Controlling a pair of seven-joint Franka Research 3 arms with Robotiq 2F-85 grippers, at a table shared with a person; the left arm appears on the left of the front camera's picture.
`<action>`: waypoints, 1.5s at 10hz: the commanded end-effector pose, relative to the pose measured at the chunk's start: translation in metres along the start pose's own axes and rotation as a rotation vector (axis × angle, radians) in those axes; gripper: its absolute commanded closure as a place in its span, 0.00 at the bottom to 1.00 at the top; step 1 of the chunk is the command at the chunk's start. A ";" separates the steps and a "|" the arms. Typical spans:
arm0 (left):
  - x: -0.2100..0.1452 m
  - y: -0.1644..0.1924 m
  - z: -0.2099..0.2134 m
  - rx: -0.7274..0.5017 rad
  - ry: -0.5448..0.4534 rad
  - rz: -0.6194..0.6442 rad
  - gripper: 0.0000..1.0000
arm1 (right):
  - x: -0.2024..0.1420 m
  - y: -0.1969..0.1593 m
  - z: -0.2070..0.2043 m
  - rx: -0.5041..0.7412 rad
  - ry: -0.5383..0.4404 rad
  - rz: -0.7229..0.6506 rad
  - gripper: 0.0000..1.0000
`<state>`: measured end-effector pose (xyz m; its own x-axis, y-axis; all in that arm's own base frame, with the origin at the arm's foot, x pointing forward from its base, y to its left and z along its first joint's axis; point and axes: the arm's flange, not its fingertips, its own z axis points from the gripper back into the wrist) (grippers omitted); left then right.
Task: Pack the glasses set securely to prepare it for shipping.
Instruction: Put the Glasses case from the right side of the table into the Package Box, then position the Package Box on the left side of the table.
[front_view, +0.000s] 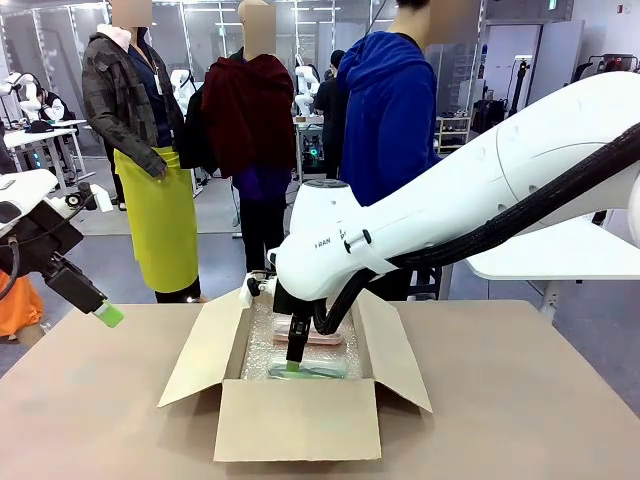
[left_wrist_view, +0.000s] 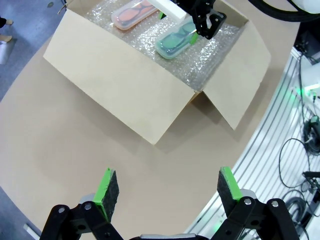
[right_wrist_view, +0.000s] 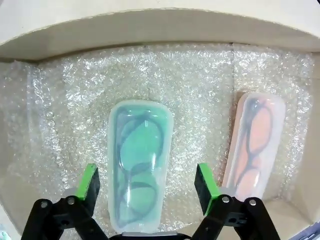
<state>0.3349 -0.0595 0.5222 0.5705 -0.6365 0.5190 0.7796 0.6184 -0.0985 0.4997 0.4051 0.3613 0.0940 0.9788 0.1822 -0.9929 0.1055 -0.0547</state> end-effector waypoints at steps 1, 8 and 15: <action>-0.001 0.000 0.001 -0.023 -0.014 -0.008 0.00 | 0.002 0.002 0.001 -0.001 -0.012 -0.001 0.05; -0.001 0.000 0.001 -0.023 -0.014 -0.008 0.00 | 0.002 0.002 0.001 -0.001 -0.012 -0.001 0.05; 0.024 0.017 -0.002 -0.210 0.010 0.188 0.00 | -0.019 0.026 0.074 -0.013 -0.103 -0.062 0.04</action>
<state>0.3442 -0.0629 0.5219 0.6465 -0.5803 0.4953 0.7452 0.6194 -0.2469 0.4947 0.4009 0.3974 0.1249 0.9638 0.2356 -0.9876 0.1434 -0.0630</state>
